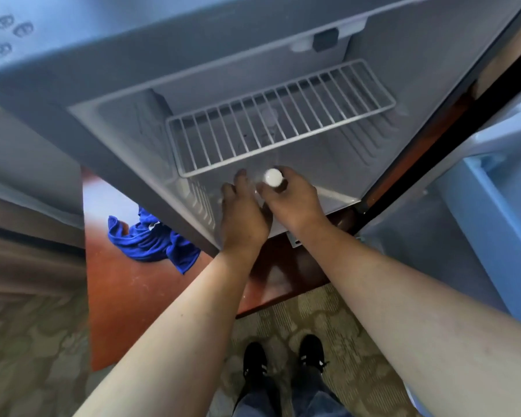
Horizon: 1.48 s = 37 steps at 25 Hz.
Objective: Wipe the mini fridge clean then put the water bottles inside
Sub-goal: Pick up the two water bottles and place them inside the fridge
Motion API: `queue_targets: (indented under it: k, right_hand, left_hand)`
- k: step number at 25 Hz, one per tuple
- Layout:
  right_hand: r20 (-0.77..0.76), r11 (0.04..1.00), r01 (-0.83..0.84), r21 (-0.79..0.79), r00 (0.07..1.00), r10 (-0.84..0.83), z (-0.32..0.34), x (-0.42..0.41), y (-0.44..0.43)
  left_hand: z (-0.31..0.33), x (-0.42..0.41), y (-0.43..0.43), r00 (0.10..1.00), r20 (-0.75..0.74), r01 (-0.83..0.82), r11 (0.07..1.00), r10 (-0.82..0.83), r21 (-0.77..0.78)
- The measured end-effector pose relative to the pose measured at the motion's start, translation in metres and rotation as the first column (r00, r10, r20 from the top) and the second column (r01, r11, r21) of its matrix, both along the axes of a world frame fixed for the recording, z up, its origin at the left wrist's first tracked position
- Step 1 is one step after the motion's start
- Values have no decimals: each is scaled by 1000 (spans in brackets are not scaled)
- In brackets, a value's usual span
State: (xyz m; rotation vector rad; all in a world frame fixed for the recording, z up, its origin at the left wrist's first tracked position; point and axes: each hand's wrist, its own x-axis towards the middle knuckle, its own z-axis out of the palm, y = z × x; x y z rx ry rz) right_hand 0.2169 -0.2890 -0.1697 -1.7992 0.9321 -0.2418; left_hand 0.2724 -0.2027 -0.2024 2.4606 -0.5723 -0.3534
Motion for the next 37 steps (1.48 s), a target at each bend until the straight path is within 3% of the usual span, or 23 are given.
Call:
queue_targets:
  k: [3, 4, 7, 10, 12, 18, 21, 29, 35, 37]
  right_hand:
    - [53, 995, -99, -31, 993, 101, 9, 20, -2]
    - [39, 994, -105, -42, 993, 107, 6, 23, -3]
    - [7, 996, -47, -70, 999, 48, -11, 20, -9]
    - [-74, 998, -28, -47, 997, 25, -27, 8, -20]
    - [-96, 999, 16, -29, 995, -18, -33, 3, -29]
    - [-136, 1000, 1, -3, 991, -2, -43, -2, -32]
    - [-131, 1000, 1, -11, 991, -3, -40, -3, -32]
    - [-82, 994, 31, -104, 996, -40, 10, -36, -8]
    - [-63, 958, -75, -275, 996, 60, 102, -79, 27]
    - [-73, 928, -136, -346, 990, 118, 134, -100, 38]
  left_hand:
    - [-5, 28, -15, 999, 34, 13, 1000, -12, -24]
    - [-9, 35, -21, 1000, 8, 8, 995, -7, -100]
    - [-17, 51, -32, 991, 29, -125, 980, 131, -157]
    - [-23, 58, -44, 982, -33, -184, 891, 187, -416]
    - [-32, 64, -50, 970, -104, -242, 841, 219, -485]
    - [-43, 72, -49, 964, -139, -266, 843, 227, -467]
    - [-39, 64, -44, 954, -199, -287, 877, 225, -385]
    - [3, 20, -14, 952, -227, -272, 911, 207, -310]
    - [49, -45, 44, 985, -174, -68, 958, 19, -280]
    - [78, -64, 58, 997, -75, 16, 963, -37, -268]
